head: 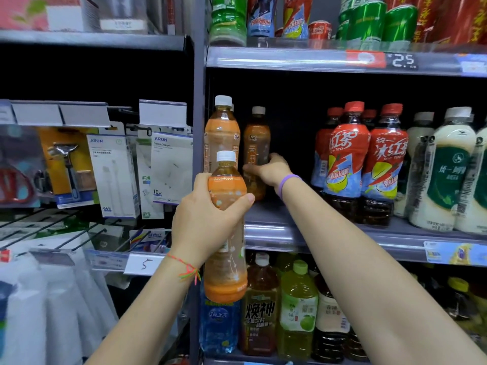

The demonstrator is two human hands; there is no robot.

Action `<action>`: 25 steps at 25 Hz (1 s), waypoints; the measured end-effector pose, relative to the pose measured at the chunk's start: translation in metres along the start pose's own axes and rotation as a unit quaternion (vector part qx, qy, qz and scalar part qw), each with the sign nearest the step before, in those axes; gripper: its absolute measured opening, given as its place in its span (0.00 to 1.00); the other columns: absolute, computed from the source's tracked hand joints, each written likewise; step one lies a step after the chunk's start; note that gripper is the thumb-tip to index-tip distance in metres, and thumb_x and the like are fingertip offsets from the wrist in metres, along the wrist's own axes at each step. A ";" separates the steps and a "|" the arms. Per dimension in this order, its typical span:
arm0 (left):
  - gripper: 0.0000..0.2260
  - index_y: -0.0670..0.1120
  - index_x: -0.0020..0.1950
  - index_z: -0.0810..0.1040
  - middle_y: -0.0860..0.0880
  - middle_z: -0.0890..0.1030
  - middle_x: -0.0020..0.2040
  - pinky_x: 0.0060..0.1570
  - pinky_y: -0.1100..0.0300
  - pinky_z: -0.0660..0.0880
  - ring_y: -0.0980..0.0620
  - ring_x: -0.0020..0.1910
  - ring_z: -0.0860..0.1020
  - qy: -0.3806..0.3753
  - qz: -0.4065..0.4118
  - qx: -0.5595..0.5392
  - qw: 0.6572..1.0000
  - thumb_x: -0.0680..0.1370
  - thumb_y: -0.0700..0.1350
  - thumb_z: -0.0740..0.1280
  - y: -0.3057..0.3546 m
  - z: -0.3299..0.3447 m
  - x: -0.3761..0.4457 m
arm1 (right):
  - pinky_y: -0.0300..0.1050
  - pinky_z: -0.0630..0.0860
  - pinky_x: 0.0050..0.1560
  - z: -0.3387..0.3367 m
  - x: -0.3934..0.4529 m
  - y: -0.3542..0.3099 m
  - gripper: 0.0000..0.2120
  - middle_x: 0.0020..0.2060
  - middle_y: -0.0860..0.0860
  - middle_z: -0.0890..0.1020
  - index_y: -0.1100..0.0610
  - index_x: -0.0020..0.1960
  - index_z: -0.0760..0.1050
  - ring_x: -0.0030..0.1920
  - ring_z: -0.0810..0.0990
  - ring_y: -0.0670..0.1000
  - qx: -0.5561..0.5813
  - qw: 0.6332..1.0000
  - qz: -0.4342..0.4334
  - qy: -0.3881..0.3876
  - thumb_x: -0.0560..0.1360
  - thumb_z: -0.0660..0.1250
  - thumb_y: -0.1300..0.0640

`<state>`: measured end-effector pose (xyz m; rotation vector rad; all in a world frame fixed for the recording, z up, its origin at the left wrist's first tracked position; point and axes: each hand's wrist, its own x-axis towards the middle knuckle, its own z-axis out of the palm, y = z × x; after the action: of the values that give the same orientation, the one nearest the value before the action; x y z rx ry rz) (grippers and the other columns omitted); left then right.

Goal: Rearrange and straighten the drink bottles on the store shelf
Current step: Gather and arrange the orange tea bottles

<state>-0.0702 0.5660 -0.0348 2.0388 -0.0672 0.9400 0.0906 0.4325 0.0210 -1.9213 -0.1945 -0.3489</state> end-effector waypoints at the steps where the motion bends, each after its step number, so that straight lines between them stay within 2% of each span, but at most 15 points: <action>1: 0.29 0.56 0.58 0.70 0.54 0.80 0.47 0.50 0.46 0.78 0.47 0.48 0.80 0.000 -0.001 -0.003 1.000 0.64 0.71 0.67 0.000 -0.001 0.000 | 0.53 0.78 0.60 -0.001 -0.001 0.001 0.27 0.57 0.53 0.81 0.54 0.61 0.72 0.57 0.81 0.55 -0.004 1.000 -0.007 0.002 0.67 0.79 0.49; 6: 0.29 0.55 0.60 0.69 0.55 0.79 0.47 0.49 0.48 0.79 0.49 0.47 0.80 -0.003 0.013 -0.006 1.000 0.67 0.69 0.70 -0.003 -0.002 0.000 | 0.53 0.78 0.60 -0.015 -0.023 0.004 0.24 0.54 0.51 0.82 0.53 0.59 0.75 0.55 0.81 0.52 0.012 0.999 -0.045 -0.010 0.67 0.80 0.49; 10: 0.27 0.54 0.62 0.71 0.54 0.80 0.49 0.50 0.50 0.79 0.51 0.48 0.80 -0.015 0.026 -0.036 0.999 0.69 0.65 0.73 0.003 0.004 0.000 | 0.44 0.78 0.52 -0.027 -0.050 0.000 0.29 0.55 0.49 0.80 0.55 0.65 0.73 0.57 0.80 0.50 -0.015 0.997 -0.067 -0.031 0.70 0.77 0.45; 12: 0.27 0.56 0.60 0.71 0.56 0.81 0.48 0.51 0.49 0.80 0.56 0.48 0.81 -0.026 0.040 -0.085 0.995 0.67 0.67 0.72 0.010 0.006 -0.001 | 0.40 0.74 0.49 -0.034 -0.067 -0.004 0.29 0.57 0.47 0.76 0.55 0.69 0.69 0.57 0.77 0.48 -0.047 0.992 -0.111 0.022 0.74 0.70 0.41; 13: 0.27 0.57 0.59 0.71 0.57 0.81 0.47 0.51 0.49 0.80 0.58 0.48 0.81 -0.031 0.050 -0.117 0.991 0.66 0.67 0.71 0.016 0.006 -0.001 | 0.38 0.72 0.46 -0.040 -0.077 -0.008 0.26 0.56 0.47 0.77 0.55 0.67 0.70 0.54 0.78 0.47 -0.042 0.988 -0.137 0.055 0.77 0.66 0.41; 14: 0.27 0.57 0.59 0.71 0.57 0.82 0.48 0.52 0.50 0.80 0.59 0.48 0.82 -0.035 0.064 -0.153 0.986 0.66 0.67 0.71 0.024 0.004 0.001 | 0.37 0.71 0.41 -0.048 -0.088 -0.013 0.21 0.51 0.48 0.79 0.55 0.63 0.74 0.47 0.79 0.47 -0.009 0.986 -0.155 0.058 0.79 0.63 0.40; 15: 0.26 0.57 0.60 0.71 0.58 0.82 0.48 0.52 0.51 0.80 0.59 0.48 0.82 -0.038 0.086 -0.188 0.978 0.66 0.65 0.71 0.032 0.001 0.005 | 0.36 0.70 0.34 -0.057 -0.101 -0.017 0.20 0.43 0.50 0.81 0.55 0.57 0.77 0.37 0.78 0.48 0.039 0.986 -0.164 0.008 0.80 0.60 0.39; 16: 0.25 0.56 0.59 0.71 0.58 0.82 0.49 0.52 0.52 0.80 0.59 0.48 0.82 -0.037 0.114 -0.220 0.968 0.68 0.63 0.72 0.042 -0.002 0.011 | 0.37 0.68 0.29 -0.064 -0.113 -0.022 0.24 0.37 0.54 0.80 0.56 0.54 0.79 0.29 0.74 0.50 0.069 0.982 -0.157 -0.081 0.79 0.57 0.37; 17: 0.24 0.55 0.59 0.71 0.57 0.82 0.48 0.52 0.52 0.80 0.57 0.49 0.82 -0.032 0.140 -0.242 0.960 0.69 0.61 0.72 0.051 -0.004 0.019 | 0.39 0.67 0.27 -0.070 -0.121 -0.025 0.26 0.33 0.56 0.78 0.56 0.52 0.79 0.26 0.71 0.51 0.066 0.971 -0.153 -0.172 0.78 0.57 0.34; 18: 0.23 0.53 0.59 0.71 0.56 0.82 0.48 0.52 0.51 0.80 0.56 0.49 0.82 -0.025 0.161 -0.253 0.954 0.70 0.59 0.73 0.061 -0.006 0.028 | 0.40 0.68 0.27 -0.074 -0.129 -0.027 0.25 0.33 0.55 0.79 0.55 0.51 0.80 0.26 0.72 0.52 0.040 0.957 -0.162 -0.236 0.76 0.61 0.34; 19: 0.23 0.52 0.60 0.71 0.56 0.81 0.48 0.54 0.49 0.80 0.55 0.49 0.82 -0.017 0.178 -0.255 0.950 0.71 0.58 0.73 0.070 -0.007 0.037 | 0.40 0.72 0.31 -0.075 -0.134 -0.025 0.18 0.34 0.50 0.82 0.52 0.51 0.79 0.29 0.78 0.50 0.013 0.947 -0.186 -0.261 0.75 0.66 0.38; 20: 0.23 0.51 0.61 0.71 0.56 0.81 0.49 0.55 0.48 0.79 0.56 0.50 0.82 -0.011 0.190 -0.248 0.950 0.72 0.58 0.73 0.078 -0.006 0.046 | 0.37 0.76 0.36 -0.075 -0.136 -0.023 0.10 0.38 0.45 0.84 0.50 0.51 0.79 0.35 0.83 0.47 0.006 0.944 -0.206 -0.256 0.75 0.71 0.45; 22: 0.23 0.52 0.64 0.70 0.56 0.81 0.51 0.57 0.49 0.78 0.57 0.52 0.81 -0.009 0.203 -0.208 0.957 0.74 0.59 0.71 0.088 0.000 0.061 | 0.35 0.78 0.43 -0.073 -0.133 -0.022 0.08 0.43 0.45 0.86 0.48 0.51 0.79 0.44 0.85 0.42 0.026 0.960 -0.223 -0.167 0.74 0.74 0.52; 25: 0.25 0.49 0.70 0.71 0.50 0.76 0.60 0.61 0.50 0.73 0.51 0.61 0.75 0.073 0.232 -0.028 0.970 0.78 0.62 0.63 0.077 0.013 0.072 | 0.44 0.81 0.49 -0.067 -0.118 -0.012 0.17 0.48 0.49 0.85 0.52 0.56 0.79 0.48 0.85 0.46 0.032 0.976 -0.211 -0.048 0.72 0.74 0.44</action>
<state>-0.0401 0.5286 0.0600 1.9290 -0.5044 1.3546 -0.0339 0.3785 0.0148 -1.8267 -0.6755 -0.5233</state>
